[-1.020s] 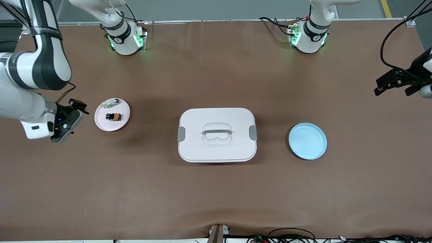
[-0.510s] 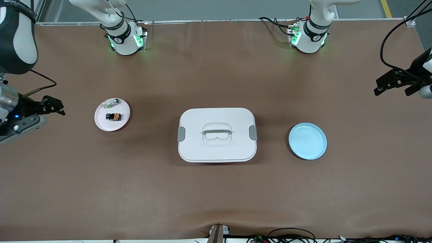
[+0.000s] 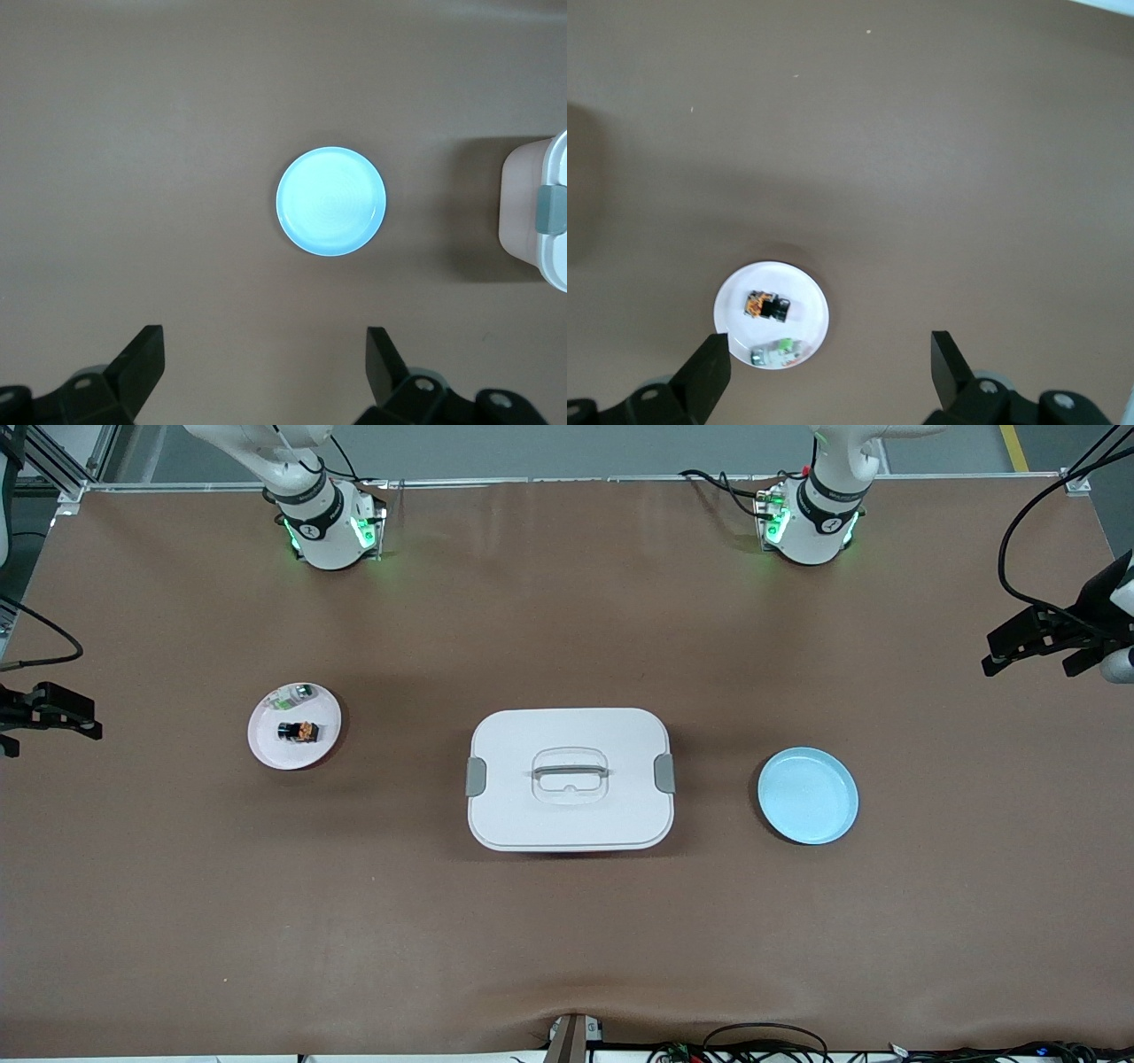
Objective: Transfer orange switch to right arm and place
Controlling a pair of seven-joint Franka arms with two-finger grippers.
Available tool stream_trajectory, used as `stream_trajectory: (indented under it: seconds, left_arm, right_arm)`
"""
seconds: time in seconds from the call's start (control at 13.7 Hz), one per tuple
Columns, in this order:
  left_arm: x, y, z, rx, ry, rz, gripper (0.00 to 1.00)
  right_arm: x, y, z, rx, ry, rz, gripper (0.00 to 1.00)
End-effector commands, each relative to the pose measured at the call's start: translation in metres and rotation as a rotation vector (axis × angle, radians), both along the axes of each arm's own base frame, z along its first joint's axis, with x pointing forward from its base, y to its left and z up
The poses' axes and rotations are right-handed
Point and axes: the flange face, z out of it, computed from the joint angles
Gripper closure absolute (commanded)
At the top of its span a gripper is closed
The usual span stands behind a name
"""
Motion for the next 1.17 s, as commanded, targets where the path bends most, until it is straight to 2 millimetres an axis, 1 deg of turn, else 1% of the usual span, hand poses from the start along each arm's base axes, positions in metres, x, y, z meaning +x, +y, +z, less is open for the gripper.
stream_trajectory:
  seconds: [0.0, 0.07, 0.15, 0.22, 0.29, 0.44, 0.51, 0.58, 0.66, 0.73, 0.87, 1.02, 1.09]
  left_arm:
    - [0.001, 0.000, 0.004, 0.008, 0.007, 0.007, 0.00]
    - [0.001, 0.000, 0.004, 0.008, 0.007, 0.007, 0.00]
    - [0.001, 0.000, 0.004, 0.008, 0.007, 0.007, 0.00]
    - [0.001, 0.000, 0.004, 0.008, 0.007, 0.007, 0.00]
    - [0.001, 0.000, 0.004, 0.008, 0.007, 0.007, 0.00]
    - [0.001, 0.000, 0.004, 0.008, 0.007, 0.007, 0.00]
    - [0.001, 0.000, 0.004, 0.008, 0.007, 0.007, 0.00]
    - [0.001, 0.000, 0.003, 0.008, 0.009, 0.007, 0.00]
    - [0.001, 0.000, 0.004, 0.008, 0.007, 0.007, 0.00]
    - [0.001, 0.000, 0.004, 0.008, 0.007, 0.007, 0.00]
    - [0.001, 0.000, 0.004, 0.008, 0.007, 0.007, 0.00]
    - [0.001, 0.000, 0.003, 0.008, 0.009, 0.007, 0.00]
    - [0.001, 0.000, 0.003, 0.008, 0.009, 0.007, 0.00]
  right_arm:
    - [0.000, 0.012, 0.001, 0.033, 0.038, -0.198, 0.00]
    - [-0.001, 0.014, 0.002, 0.041, 0.047, -0.239, 0.00]
    - [-0.001, 0.016, 0.005, 0.047, 0.042, -0.248, 0.00]
    - [-0.002, 0.015, 0.007, 0.048, 0.041, -0.241, 0.00]
    - [-0.003, 0.014, 0.009, 0.040, 0.038, -0.210, 0.00]
    - [-0.010, 0.011, 0.021, 0.025, 0.022, -0.053, 0.00]
    - [-0.011, 0.001, 0.021, 0.026, 0.026, 0.003, 0.00]
    - [-0.014, -0.020, 0.017, 0.043, 0.033, 0.007, 0.00]
    - [-0.018, -0.028, 0.014, 0.053, 0.057, -0.012, 0.00]
    - [-0.021, -0.025, 0.015, 0.054, 0.072, -0.016, 0.00]
    - [-0.032, -0.021, 0.029, 0.053, 0.076, -0.089, 0.00]
    - [-0.040, -0.004, 0.045, 0.049, 0.064, -0.136, 0.00]
    - [-0.042, 0.003, 0.049, 0.046, 0.060, -0.159, 0.00]
